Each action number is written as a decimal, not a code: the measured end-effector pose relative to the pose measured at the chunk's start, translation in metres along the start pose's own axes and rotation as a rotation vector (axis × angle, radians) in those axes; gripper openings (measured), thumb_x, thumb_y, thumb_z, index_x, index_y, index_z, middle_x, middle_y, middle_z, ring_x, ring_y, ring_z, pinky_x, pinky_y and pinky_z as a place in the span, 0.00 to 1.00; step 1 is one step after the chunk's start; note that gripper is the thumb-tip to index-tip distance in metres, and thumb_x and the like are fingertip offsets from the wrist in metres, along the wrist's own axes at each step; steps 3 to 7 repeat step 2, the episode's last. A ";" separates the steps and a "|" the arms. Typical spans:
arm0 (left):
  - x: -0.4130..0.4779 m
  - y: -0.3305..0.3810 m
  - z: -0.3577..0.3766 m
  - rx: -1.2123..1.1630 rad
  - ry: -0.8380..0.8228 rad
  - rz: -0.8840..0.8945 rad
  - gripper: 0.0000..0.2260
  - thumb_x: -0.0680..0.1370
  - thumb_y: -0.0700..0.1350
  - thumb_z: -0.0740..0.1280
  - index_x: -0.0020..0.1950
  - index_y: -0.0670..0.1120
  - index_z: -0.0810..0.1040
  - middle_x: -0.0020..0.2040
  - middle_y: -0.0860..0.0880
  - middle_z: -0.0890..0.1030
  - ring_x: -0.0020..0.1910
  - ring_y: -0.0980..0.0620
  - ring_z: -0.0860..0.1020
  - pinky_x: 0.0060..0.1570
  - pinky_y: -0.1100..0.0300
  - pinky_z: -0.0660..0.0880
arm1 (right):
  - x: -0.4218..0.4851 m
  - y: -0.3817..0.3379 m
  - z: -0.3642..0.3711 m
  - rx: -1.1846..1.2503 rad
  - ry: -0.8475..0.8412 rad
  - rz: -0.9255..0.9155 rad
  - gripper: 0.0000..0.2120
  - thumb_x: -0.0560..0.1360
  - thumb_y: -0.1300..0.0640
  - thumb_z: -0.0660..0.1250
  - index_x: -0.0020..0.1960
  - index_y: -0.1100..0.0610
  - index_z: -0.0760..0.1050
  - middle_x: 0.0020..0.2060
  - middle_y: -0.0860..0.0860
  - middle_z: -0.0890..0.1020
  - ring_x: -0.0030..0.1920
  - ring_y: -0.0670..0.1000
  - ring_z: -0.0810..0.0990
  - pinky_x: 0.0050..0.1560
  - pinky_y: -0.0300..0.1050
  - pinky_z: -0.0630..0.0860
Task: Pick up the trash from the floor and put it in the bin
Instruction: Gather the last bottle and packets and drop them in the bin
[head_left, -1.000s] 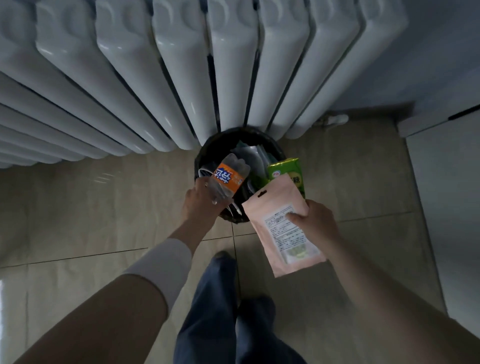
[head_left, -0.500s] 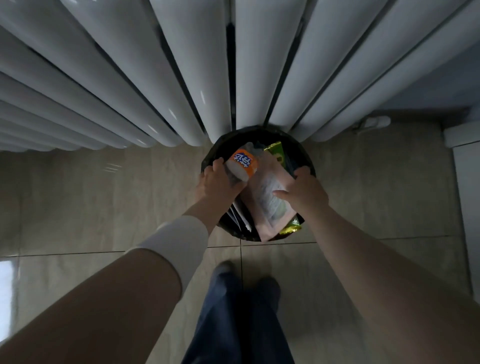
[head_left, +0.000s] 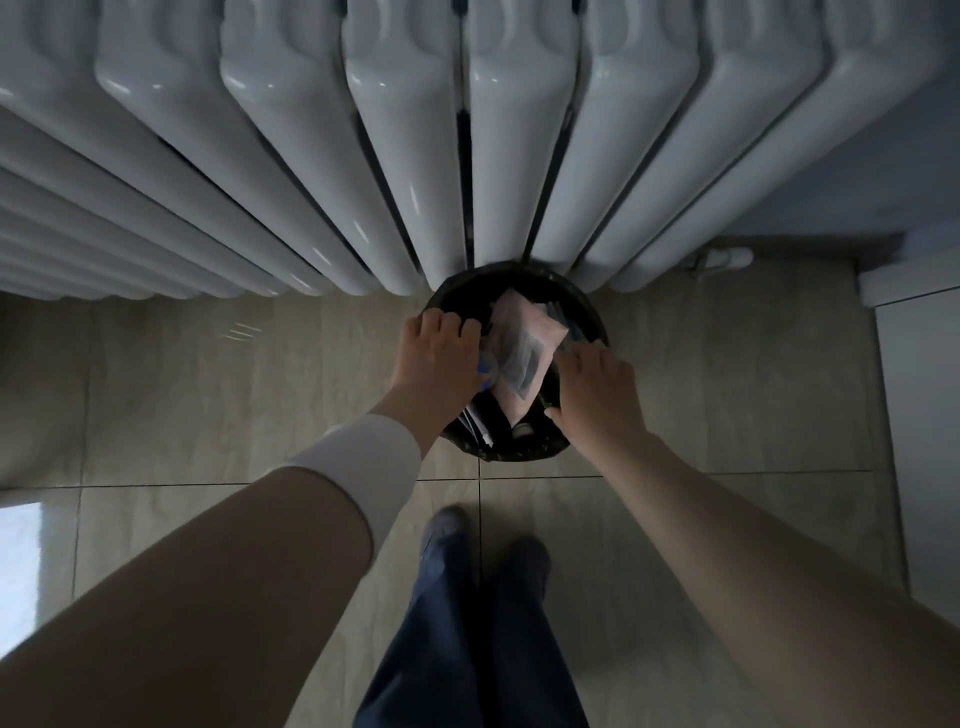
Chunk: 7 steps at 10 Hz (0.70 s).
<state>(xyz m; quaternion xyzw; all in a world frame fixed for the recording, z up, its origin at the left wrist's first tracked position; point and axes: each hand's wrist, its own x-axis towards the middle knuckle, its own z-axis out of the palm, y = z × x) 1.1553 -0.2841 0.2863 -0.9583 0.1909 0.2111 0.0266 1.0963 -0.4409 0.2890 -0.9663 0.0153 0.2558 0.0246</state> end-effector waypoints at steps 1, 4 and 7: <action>-0.028 -0.001 -0.001 0.035 -0.037 0.027 0.23 0.75 0.52 0.62 0.67 0.45 0.65 0.66 0.44 0.71 0.66 0.43 0.67 0.64 0.51 0.62 | -0.032 0.000 0.003 -0.029 -0.059 -0.051 0.24 0.75 0.53 0.64 0.67 0.58 0.62 0.68 0.58 0.66 0.72 0.59 0.60 0.70 0.57 0.62; -0.090 0.001 0.005 0.055 -0.126 0.039 0.26 0.74 0.53 0.65 0.68 0.44 0.66 0.67 0.43 0.71 0.68 0.44 0.68 0.67 0.50 0.64 | -0.090 -0.002 0.018 -0.045 -0.218 -0.117 0.25 0.77 0.55 0.61 0.71 0.58 0.58 0.72 0.59 0.61 0.75 0.59 0.55 0.74 0.60 0.55; -0.090 0.001 0.005 0.055 -0.126 0.039 0.26 0.74 0.53 0.65 0.68 0.44 0.66 0.67 0.43 0.71 0.68 0.44 0.68 0.67 0.50 0.64 | -0.090 -0.002 0.018 -0.045 -0.218 -0.117 0.25 0.77 0.55 0.61 0.71 0.58 0.58 0.72 0.59 0.61 0.75 0.59 0.55 0.74 0.60 0.55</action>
